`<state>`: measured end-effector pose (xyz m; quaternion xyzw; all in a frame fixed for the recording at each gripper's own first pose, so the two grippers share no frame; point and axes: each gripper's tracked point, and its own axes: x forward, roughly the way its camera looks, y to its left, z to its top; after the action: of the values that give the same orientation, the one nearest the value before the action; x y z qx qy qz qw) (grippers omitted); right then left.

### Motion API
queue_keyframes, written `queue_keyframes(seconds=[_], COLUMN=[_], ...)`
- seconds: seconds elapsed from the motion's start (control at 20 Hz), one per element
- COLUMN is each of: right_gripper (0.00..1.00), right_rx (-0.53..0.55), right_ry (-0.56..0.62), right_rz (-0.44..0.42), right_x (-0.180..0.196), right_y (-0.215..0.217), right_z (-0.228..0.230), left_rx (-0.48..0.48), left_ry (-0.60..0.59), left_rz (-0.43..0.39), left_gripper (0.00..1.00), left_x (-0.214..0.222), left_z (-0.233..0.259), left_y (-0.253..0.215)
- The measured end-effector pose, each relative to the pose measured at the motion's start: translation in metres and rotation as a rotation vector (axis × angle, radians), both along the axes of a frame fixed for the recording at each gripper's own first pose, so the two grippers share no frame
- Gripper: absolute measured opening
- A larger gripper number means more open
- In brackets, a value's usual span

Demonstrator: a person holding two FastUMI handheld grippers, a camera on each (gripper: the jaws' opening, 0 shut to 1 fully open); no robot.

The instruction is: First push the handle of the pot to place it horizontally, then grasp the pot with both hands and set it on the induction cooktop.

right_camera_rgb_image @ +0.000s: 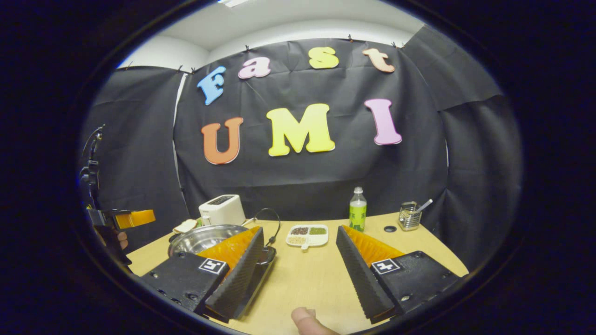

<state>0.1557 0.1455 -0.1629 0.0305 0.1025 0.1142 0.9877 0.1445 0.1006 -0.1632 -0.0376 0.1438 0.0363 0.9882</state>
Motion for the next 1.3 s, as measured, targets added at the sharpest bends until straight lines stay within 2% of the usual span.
queue_keyframes(seconds=[0.3, 0.65, 1.05, 1.3], right_gripper=[0.97, 0.98, 0.97, 0.97], right_rx=[-0.010, -0.037, -0.054, -0.087], right_ry=[-0.072, -0.181, -0.302, -0.315], right_rz=[-0.058, -0.138, -0.148, -0.168], right_x=[-0.024, -0.082, -0.139, -0.153], right_y=[-0.046, -0.100, -0.127, -0.142], right_z=[0.057, 0.125, 0.181, 0.183], left_rx=[0.091, 0.071, 0.104, 0.093], left_ry=[-0.117, -0.237, -0.302, -0.320], left_rz=[-0.037, -0.072, -0.095, -0.100], left_gripper=[0.95, 0.95, 0.95, 0.95], left_x=[-0.033, -0.085, -0.137, -0.153], left_z=[0.068, 0.152, 0.182, 0.185], left_y=[-0.039, -0.094, -0.123, -0.125])
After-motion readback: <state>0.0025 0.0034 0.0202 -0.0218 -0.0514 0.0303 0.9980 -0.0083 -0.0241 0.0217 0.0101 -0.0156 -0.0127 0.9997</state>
